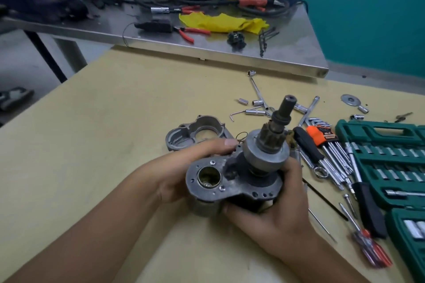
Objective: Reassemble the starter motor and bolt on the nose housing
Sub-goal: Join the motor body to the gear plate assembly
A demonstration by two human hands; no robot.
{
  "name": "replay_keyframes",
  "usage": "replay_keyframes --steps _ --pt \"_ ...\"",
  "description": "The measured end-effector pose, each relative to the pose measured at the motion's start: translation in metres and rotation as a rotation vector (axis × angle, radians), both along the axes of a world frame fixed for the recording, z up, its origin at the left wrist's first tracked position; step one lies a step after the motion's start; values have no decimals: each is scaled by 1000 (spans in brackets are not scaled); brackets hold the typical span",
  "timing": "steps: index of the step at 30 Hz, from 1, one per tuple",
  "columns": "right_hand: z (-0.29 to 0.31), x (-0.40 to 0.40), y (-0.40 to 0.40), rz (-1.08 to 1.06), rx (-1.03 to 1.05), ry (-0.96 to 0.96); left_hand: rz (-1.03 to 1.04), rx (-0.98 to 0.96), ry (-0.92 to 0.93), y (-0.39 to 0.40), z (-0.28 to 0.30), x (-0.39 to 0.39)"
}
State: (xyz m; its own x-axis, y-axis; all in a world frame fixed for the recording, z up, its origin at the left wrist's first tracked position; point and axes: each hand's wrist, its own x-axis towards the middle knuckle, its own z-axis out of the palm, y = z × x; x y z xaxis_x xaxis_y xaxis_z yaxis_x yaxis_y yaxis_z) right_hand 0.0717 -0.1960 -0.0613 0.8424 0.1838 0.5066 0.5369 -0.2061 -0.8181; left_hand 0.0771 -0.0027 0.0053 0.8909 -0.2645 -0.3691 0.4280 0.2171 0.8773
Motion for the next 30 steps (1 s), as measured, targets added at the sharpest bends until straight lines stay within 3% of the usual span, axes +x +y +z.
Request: replay_keyframes --steps 3,8,15,20,30 --pt "1 1 3 -47 35 -6 -106 -106 43 7 -8 2" --pt "4 10 7 -80 103 9 -112 -205 37 11 -25 2" --pt "0 15 11 -232 123 -46 0 -255 -111 -9 -36 -4" --pt "5 18 20 -398 104 -23 293 -283 -81 -52 -36 -24" --pt "5 0 27 -532 15 -47 404 -208 -141 -58 -27 -27"
